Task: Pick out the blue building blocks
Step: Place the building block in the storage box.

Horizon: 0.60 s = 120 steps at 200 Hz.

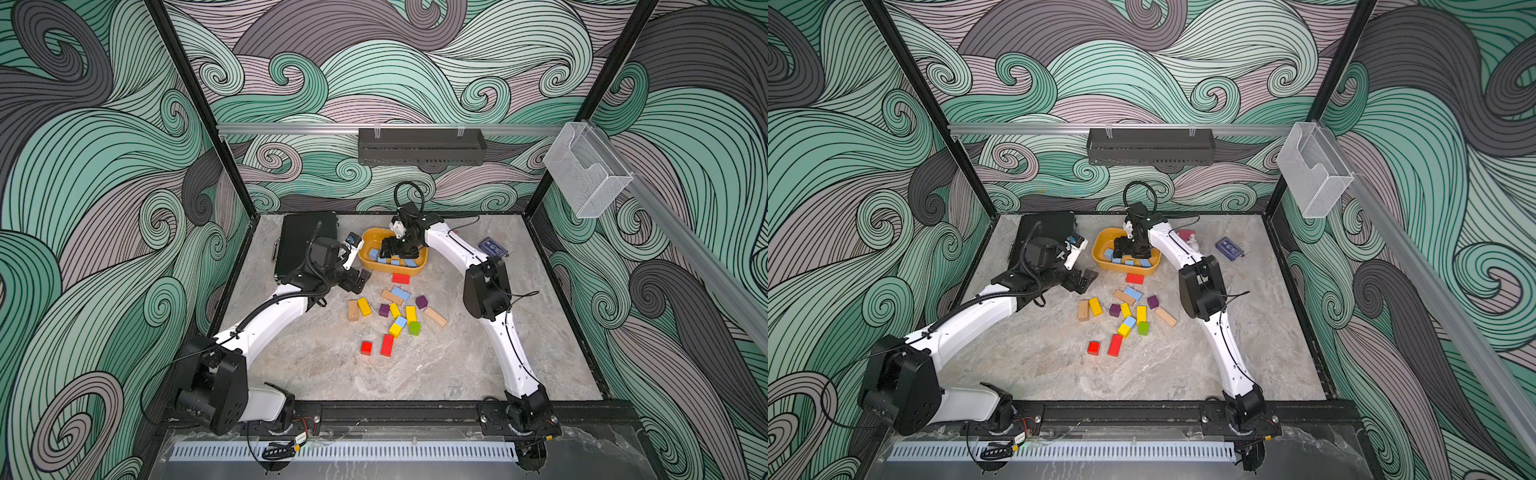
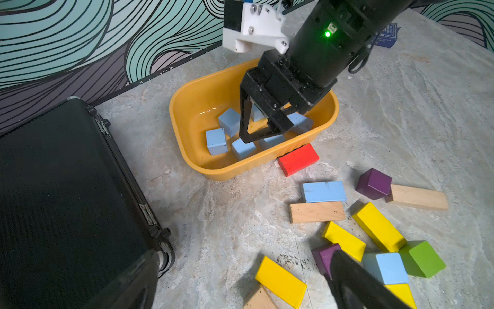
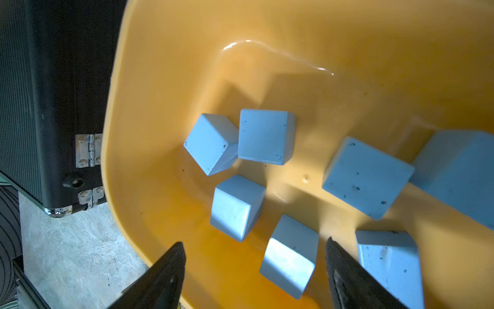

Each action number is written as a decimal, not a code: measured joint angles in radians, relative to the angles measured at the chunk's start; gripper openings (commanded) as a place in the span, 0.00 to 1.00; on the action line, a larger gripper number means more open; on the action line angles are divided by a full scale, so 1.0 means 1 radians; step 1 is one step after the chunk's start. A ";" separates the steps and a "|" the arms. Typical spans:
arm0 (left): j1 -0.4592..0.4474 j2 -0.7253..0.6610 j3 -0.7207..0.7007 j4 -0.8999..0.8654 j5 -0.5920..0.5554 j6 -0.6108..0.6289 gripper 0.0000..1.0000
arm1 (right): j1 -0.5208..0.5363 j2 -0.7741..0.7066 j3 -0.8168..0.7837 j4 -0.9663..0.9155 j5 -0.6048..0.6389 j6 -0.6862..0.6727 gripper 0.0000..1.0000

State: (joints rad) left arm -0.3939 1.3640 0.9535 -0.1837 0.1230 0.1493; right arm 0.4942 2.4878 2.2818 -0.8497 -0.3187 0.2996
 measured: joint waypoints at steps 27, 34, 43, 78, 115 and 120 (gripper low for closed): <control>0.000 0.002 0.000 0.000 0.001 0.000 0.99 | 0.000 -0.004 -0.006 0.001 -0.004 -0.008 0.83; 0.000 0.002 0.000 0.000 0.001 0.000 0.99 | 0.000 -0.007 -0.013 0.001 -0.004 -0.010 0.83; 0.000 0.002 0.000 0.000 0.002 0.000 0.99 | 0.000 -0.015 -0.028 0.002 -0.004 -0.015 0.83; 0.000 -0.006 0.000 -0.005 0.023 0.005 0.99 | 0.001 -0.113 -0.141 0.016 -0.003 -0.045 0.83; 0.000 -0.063 0.000 -0.011 0.051 0.021 0.98 | 0.006 -0.292 -0.298 0.068 -0.003 -0.089 0.83; 0.000 -0.073 0.000 -0.011 0.056 0.024 0.99 | 0.007 -0.320 -0.323 0.076 -0.003 -0.095 0.83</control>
State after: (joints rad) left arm -0.3939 1.2907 0.9535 -0.1951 0.1795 0.1730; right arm 0.5014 2.1677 1.9583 -0.7742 -0.3214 0.2043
